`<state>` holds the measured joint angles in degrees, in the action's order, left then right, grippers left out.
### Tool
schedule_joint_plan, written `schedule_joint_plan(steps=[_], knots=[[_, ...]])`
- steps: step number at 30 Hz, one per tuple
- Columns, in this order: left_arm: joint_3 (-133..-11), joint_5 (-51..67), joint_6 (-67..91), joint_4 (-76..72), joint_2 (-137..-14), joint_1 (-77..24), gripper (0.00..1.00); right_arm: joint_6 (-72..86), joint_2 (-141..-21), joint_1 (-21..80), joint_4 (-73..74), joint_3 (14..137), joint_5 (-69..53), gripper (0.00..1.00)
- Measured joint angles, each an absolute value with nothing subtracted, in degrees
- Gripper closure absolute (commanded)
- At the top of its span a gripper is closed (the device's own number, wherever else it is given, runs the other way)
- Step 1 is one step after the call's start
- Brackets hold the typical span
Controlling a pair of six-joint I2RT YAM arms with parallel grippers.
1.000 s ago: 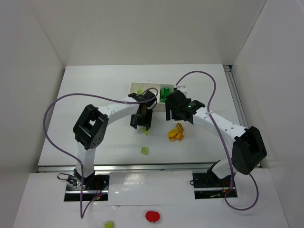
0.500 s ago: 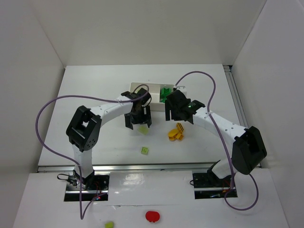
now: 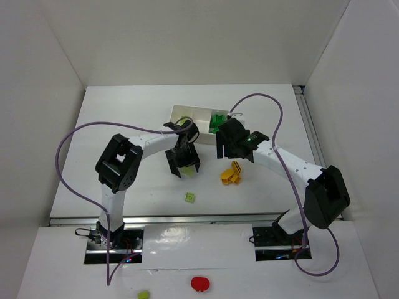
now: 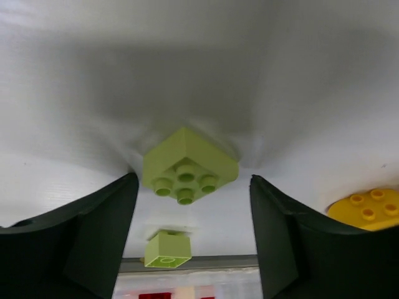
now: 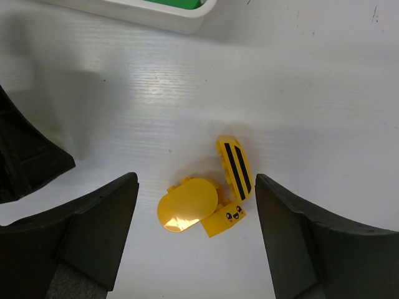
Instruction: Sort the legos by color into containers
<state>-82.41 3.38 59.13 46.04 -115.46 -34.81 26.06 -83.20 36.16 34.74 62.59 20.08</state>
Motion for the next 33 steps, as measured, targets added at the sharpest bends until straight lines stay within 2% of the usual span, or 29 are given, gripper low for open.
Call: schedule_joint_plan(steps=[5,8,12,13,14,22,29,33], knots=[[-82.4,3.2,60.6,45.6,-115.5,-34.1,0.49,26.1,-83.2,36.2,34.8,62.6,20.0,0.17],[-82.8,3.6,60.8,45.4,-115.5,-33.8,0.56,26.1,-83.2,36.2,34.8,62.6,19.9,0.17],[-83.0,3.3,60.5,44.9,-115.4,-33.5,0.73,26.1,-83.2,36.2,34.7,62.6,19.8,0.17],[-83.0,3.0,60.3,45.0,-115.3,-33.4,0.82,26.1,-83.2,36.2,34.7,62.6,19.7,0.17],[-82.9,2.7,60.1,45.0,-115.1,-33.5,0.84,26.1,-83.2,36.2,34.7,62.6,19.7,0.17],[-84.2,-4.5,55.4,48.7,-107.8,-33.4,0.86,26.1,-83.2,36.1,34.7,62.6,19.5,0.17],[-97.7,-9.3,49.5,52.2,-107.2,-31.1,0.86,25.9,-83.6,36.1,34.6,62.6,19.3,0.17],[-109.1,-9.8,46.6,53.0,-111.0,-27.3,0.86,25.9,-83.6,36.1,34.5,62.6,19.4,0.17]])
